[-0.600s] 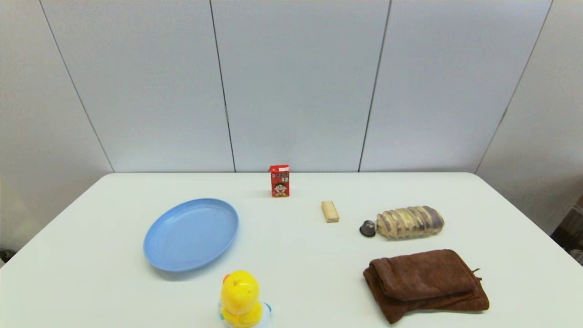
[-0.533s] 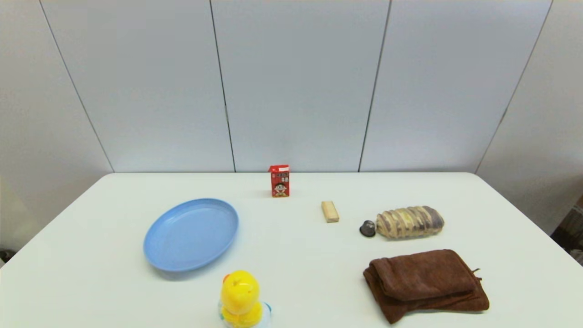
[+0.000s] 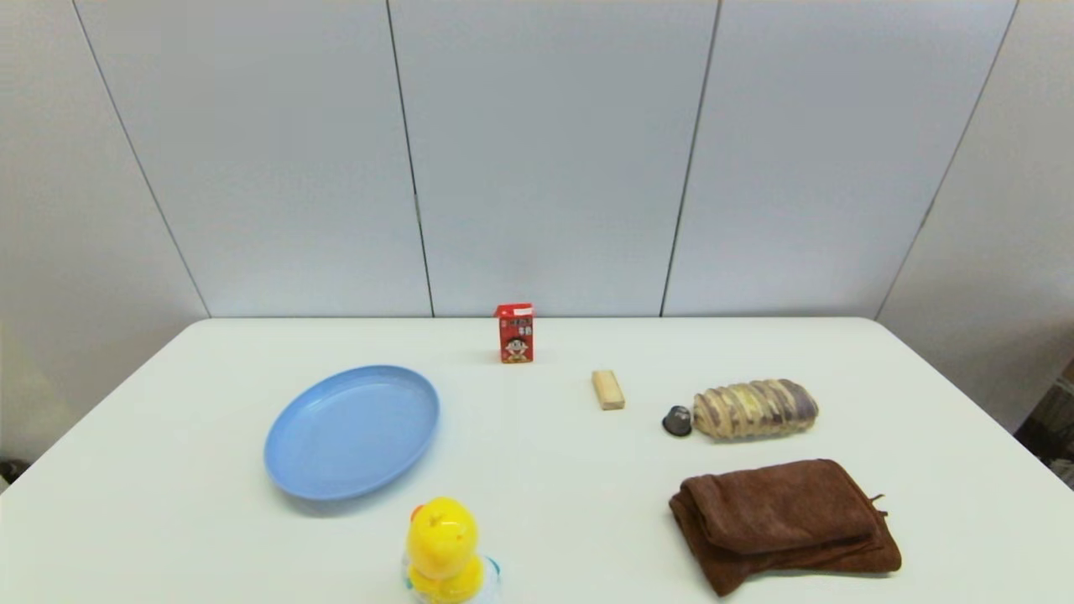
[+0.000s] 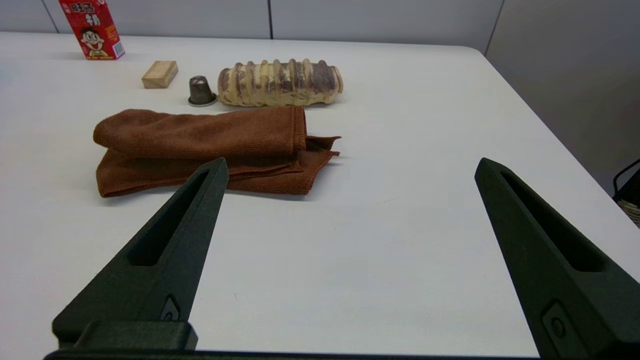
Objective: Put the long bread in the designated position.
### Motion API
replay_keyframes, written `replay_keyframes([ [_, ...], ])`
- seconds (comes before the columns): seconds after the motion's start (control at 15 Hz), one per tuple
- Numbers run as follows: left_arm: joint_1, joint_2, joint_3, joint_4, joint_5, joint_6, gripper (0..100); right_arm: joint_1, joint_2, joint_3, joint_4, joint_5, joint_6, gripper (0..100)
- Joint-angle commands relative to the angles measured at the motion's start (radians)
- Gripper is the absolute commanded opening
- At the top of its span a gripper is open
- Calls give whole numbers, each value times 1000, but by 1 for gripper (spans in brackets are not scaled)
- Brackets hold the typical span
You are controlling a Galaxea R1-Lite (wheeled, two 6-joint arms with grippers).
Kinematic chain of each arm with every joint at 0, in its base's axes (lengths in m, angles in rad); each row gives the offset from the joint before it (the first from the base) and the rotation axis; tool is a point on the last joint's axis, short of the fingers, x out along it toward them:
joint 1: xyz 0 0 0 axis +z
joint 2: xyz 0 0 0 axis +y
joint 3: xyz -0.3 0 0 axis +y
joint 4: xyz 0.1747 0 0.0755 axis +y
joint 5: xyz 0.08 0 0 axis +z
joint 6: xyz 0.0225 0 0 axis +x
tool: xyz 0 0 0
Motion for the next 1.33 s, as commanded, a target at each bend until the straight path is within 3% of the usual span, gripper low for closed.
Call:
replay_keyframes([
  [0.07, 0, 0, 2, -1, -1, 1, 100, 0, 1, 0, 0, 0, -1, 100],
  [1.0, 3, 105, -31, 2, 42, -76, 100, 0, 1, 0, 0, 0, -1, 100],
  [1.33, -7, 642, -601, 212, -108, 14, 100, 0, 1, 0, 0, 0, -1, 100],
])
